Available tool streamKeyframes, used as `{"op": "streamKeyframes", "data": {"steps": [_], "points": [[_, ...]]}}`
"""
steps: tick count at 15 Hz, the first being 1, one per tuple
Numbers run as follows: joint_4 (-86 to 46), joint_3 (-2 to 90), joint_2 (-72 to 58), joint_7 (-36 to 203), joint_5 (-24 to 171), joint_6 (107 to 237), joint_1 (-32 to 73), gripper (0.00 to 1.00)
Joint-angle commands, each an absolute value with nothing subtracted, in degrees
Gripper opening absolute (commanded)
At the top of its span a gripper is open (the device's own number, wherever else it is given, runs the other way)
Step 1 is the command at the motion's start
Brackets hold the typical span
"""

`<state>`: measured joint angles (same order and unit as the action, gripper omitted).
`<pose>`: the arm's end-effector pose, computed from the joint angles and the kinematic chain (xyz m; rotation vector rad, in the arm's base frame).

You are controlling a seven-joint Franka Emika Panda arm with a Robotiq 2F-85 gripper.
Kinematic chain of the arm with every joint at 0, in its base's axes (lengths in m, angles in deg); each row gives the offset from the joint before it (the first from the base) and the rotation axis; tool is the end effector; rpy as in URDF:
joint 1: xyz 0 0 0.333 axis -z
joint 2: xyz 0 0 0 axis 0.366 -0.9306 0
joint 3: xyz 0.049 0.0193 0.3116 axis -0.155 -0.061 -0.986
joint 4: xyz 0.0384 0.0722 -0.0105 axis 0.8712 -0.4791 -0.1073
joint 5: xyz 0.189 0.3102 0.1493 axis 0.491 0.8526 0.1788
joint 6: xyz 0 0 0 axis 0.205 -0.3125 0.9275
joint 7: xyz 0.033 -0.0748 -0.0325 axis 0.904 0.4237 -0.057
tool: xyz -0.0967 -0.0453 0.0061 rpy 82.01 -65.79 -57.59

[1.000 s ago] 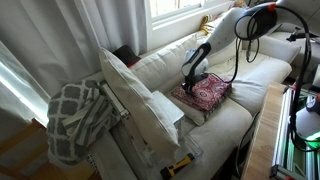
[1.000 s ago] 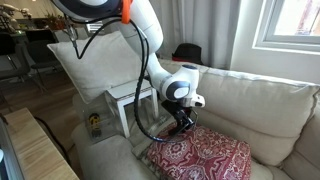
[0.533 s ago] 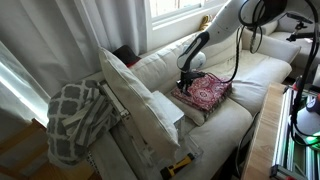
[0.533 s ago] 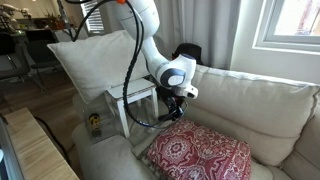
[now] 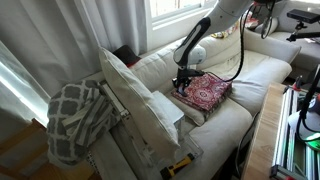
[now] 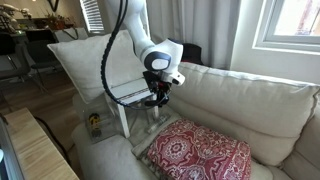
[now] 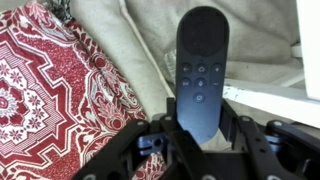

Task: Put the remote control on the seat of the wooden chair then cover it with the pillow

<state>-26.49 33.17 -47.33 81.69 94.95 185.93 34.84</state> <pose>0.6133 -0.0757 0.0062 -2.7755 0.7805 0.1824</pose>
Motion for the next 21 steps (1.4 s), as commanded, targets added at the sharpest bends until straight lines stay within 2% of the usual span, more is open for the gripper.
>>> {"op": "streamKeyframes", "data": {"steps": [1,2,3,4,8,9,17,21], "points": [[-38.0,31.6,-38.7,82.2,98.3,192.0,33.1,0.18],[-40.0,31.1,-37.2,82.7,98.6,194.4,32.7,0.18],[-33.0,32.2,-42.2,82.2,97.4,190.4,32.6,0.18],[-34.2,32.0,-41.0,82.1,97.4,191.0,32.2,0.43],[-33.7,32.4,-41.4,82.1,97.4,191.0,32.2,0.43],[-33.7,32.4,-41.5,82.1,97.3,191.0,32.2,0.18],[-40.3,31.1,-33.0,81.8,96.1,192.3,25.9,0.18],[-37.5,29.2,-34.6,81.7,96.6,190.9,22.7,0.18]]}}
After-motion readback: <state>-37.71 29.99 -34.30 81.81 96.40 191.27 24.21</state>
